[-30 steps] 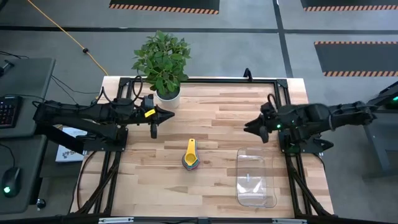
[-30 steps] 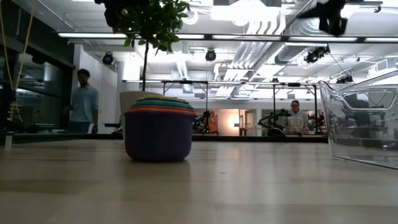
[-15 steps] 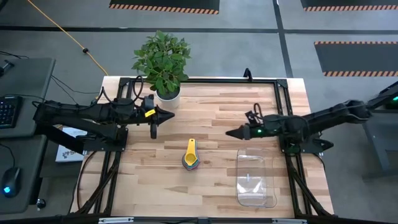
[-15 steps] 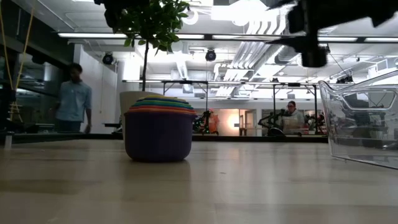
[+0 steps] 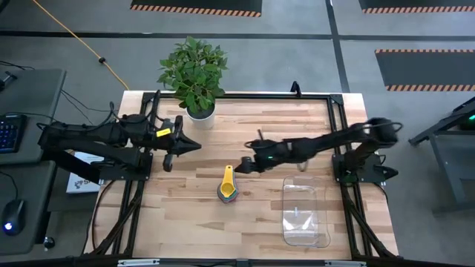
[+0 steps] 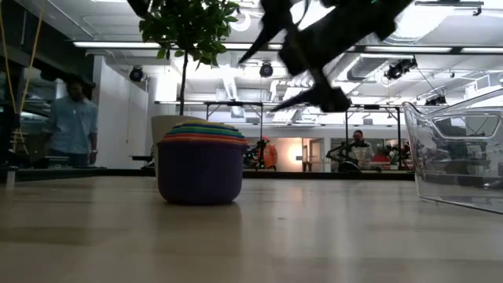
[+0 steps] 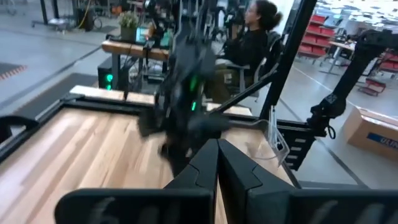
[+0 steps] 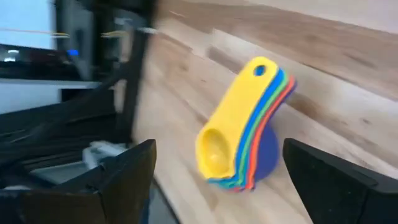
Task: Nest measuring cups in basket
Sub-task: Put the stacked measuring cups into the transparent bin
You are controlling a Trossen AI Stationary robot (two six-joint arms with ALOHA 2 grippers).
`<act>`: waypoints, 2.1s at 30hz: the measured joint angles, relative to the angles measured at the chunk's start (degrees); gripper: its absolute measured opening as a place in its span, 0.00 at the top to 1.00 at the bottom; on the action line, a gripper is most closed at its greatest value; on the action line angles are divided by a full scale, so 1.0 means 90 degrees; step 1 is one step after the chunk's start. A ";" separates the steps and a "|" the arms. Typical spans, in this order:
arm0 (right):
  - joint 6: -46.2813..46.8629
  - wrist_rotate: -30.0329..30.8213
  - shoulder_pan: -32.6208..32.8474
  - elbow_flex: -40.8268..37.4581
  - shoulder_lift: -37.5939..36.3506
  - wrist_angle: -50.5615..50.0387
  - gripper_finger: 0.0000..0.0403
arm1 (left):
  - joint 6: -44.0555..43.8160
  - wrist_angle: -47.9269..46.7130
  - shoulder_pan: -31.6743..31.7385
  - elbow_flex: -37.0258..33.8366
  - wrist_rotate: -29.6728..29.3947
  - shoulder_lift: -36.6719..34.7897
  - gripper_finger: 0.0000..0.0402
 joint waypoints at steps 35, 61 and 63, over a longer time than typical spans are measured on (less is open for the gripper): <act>-0.0561 -0.1180 -0.0096 0.0983 0.2526 0.1132 0.15 | 0.0035 0.0073 0.0002 -0.0002 -0.0359 -0.0376 1.00; -0.1369 -0.3115 -0.0690 0.0997 0.3103 0.2484 0.18 | -0.0038 0.0077 0.0002 -0.0002 -0.0511 -0.0376 1.00; -0.1406 -0.3061 -0.0679 0.0997 0.3114 0.2437 0.18 | -0.0100 0.0077 0.0002 -0.0002 -0.0511 -0.0376 1.00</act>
